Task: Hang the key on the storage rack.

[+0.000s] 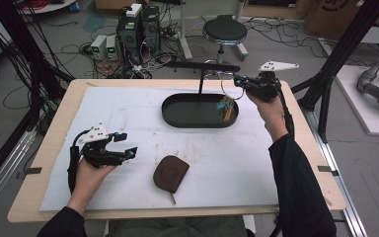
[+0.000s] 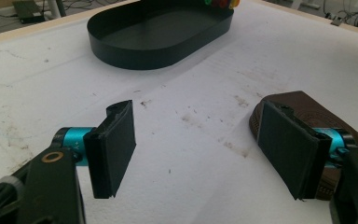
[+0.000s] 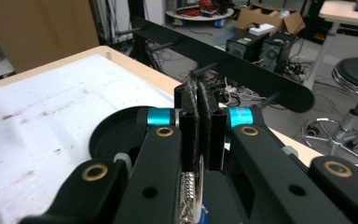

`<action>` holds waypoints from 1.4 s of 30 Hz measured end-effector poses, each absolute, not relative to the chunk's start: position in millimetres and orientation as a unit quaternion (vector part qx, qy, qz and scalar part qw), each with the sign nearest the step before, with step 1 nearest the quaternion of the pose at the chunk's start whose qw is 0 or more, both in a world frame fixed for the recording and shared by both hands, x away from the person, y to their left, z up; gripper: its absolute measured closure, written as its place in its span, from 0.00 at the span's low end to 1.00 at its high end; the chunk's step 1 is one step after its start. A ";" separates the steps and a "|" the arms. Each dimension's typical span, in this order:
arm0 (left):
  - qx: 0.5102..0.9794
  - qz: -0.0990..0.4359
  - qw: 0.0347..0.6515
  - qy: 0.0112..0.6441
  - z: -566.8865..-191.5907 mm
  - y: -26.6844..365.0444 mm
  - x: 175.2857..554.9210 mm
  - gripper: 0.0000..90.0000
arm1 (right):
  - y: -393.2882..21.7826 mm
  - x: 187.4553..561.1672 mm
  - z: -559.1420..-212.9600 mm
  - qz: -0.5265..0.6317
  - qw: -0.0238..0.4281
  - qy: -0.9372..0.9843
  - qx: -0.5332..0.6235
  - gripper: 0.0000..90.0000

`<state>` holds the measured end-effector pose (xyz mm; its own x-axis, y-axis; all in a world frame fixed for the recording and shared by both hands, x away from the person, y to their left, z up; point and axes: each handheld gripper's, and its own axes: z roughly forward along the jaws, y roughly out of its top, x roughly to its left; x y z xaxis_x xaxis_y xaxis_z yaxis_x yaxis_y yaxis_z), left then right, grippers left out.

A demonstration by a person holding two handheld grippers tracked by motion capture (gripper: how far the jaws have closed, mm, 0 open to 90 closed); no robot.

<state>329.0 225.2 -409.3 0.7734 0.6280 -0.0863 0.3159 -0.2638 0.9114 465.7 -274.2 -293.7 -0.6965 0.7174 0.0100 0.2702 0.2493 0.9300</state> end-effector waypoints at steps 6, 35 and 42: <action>0.779 0.150 0.527 0.304 -410.6 227.0 328.4 0.31 | -279.9 476.9 -300.2 0.519 0.221 0.753 0.337 0.98; 0.775 0.150 0.529 0.311 -414.1 231.4 326.9 0.31 | -285.5 504.5 -316.7 0.530 0.226 0.729 0.370 0.98; 0.776 0.150 0.528 0.311 -414.2 231.7 326.3 0.31 | -287.8 507.4 -319.0 0.529 0.224 0.728 0.374 0.98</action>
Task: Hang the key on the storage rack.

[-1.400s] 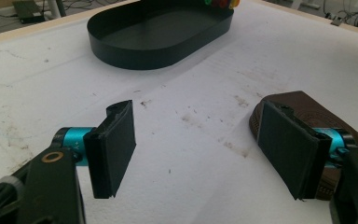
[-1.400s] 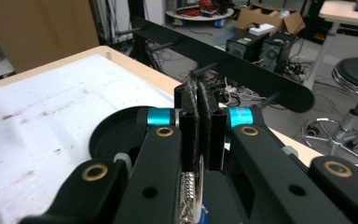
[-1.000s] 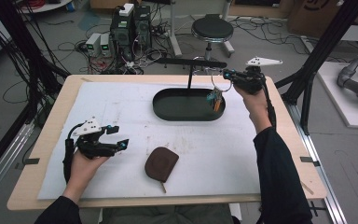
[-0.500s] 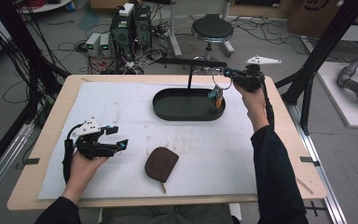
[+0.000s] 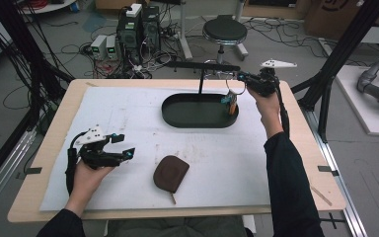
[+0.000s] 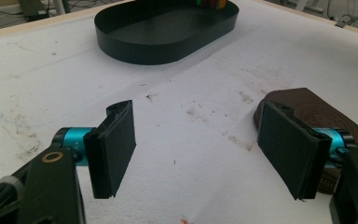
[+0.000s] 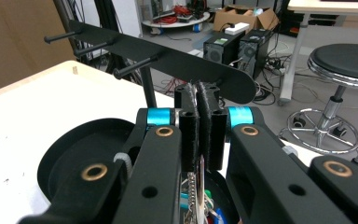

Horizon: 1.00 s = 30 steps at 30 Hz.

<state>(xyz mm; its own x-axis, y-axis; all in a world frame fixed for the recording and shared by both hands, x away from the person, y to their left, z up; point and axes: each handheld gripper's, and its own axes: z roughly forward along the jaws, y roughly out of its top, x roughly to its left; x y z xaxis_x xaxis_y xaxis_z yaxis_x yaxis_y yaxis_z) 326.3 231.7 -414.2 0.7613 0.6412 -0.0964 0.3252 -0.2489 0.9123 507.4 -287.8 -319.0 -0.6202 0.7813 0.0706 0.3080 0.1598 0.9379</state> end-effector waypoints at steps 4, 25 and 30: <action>0.776 0.150 0.528 0.313 -414.7 231.5 326.1 0.31 | -287.1 508.1 -320.0 0.529 0.223 0.728 0.375 0.98; 0.777 0.152 0.526 0.311 -415.0 232.8 324.9 0.31 | -291.4 508.0 -320.5 0.519 0.239 0.719 0.396 0.84; 0.777 0.151 0.526 0.311 -415.0 233.0 324.7 0.31 | -298.1 498.3 -311.3 0.490 0.266 0.728 0.398 0.62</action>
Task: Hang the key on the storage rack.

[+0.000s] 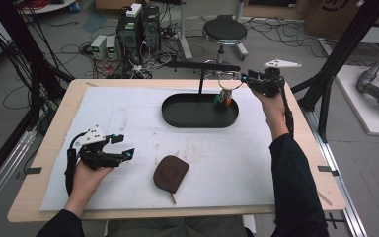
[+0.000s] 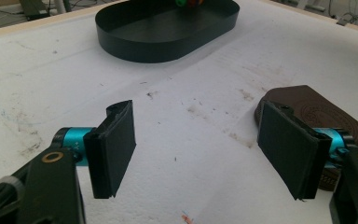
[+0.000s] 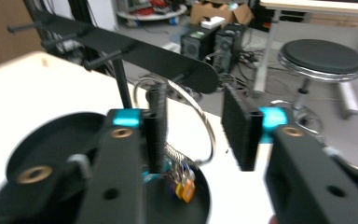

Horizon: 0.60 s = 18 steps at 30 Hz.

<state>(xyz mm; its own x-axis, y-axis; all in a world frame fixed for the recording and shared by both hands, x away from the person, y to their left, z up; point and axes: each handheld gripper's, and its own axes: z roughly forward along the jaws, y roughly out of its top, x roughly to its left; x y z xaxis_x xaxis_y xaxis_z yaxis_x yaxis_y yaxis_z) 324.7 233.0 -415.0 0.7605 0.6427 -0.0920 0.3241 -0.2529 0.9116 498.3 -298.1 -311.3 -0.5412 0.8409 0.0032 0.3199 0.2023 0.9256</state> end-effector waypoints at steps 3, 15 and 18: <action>0.779 0.152 0.525 0.308 -414.6 233.4 324.5 0.31 | -304.4 487.9 -305.3 0.479 0.272 0.732 0.400 0.55; 0.781 0.159 0.523 0.302 -410.0 228.7 326.7 0.31 | -327.0 424.9 -303.7 0.476 0.258 0.748 0.384 0.44; 0.785 0.160 0.519 0.298 -409.4 225.1 327.2 0.31 | -331.5 407.4 -310.6 0.481 0.260 0.747 0.377 0.44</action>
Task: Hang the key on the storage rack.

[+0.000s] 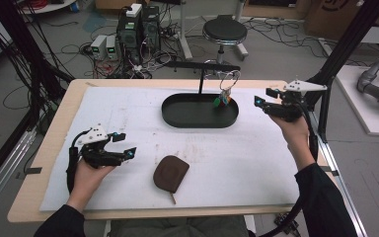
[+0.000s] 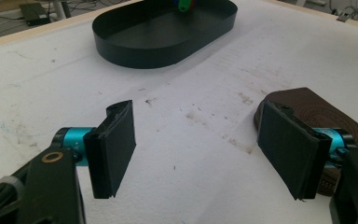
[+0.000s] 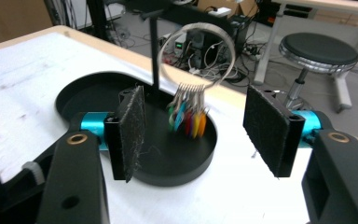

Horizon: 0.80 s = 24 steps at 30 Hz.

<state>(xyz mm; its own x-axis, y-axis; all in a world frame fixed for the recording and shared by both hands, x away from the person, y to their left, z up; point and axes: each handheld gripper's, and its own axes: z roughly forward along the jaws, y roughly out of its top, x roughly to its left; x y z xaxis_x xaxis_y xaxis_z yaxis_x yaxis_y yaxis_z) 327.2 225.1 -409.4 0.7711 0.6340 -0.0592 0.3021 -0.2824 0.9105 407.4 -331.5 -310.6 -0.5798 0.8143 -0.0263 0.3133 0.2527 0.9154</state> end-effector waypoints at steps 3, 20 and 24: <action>0.787 0.162 0.519 0.293 -408.4 221.3 327.3 0.31 | -337.3 391.7 -318.6 0.492 0.257 0.741 0.377 0.43; 0.791 0.168 0.520 0.276 -408.1 209.9 319.4 0.30 | -347.6 339.0 -363.0 0.537 0.220 0.715 0.389 0.38; 0.789 0.176 0.523 0.272 -407.8 212.0 314.5 0.30 | -345.0 330.6 -370.7 0.540 0.223 0.714 0.387 0.35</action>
<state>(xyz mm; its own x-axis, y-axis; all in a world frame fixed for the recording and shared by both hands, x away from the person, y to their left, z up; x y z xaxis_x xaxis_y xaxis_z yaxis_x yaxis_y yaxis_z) 314.5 212.0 -407.8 0.7899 0.6132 -0.0070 0.2453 -0.3054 0.9201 330.6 -345.0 -370.7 -0.6016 0.7926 0.0994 0.3109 0.1176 0.9431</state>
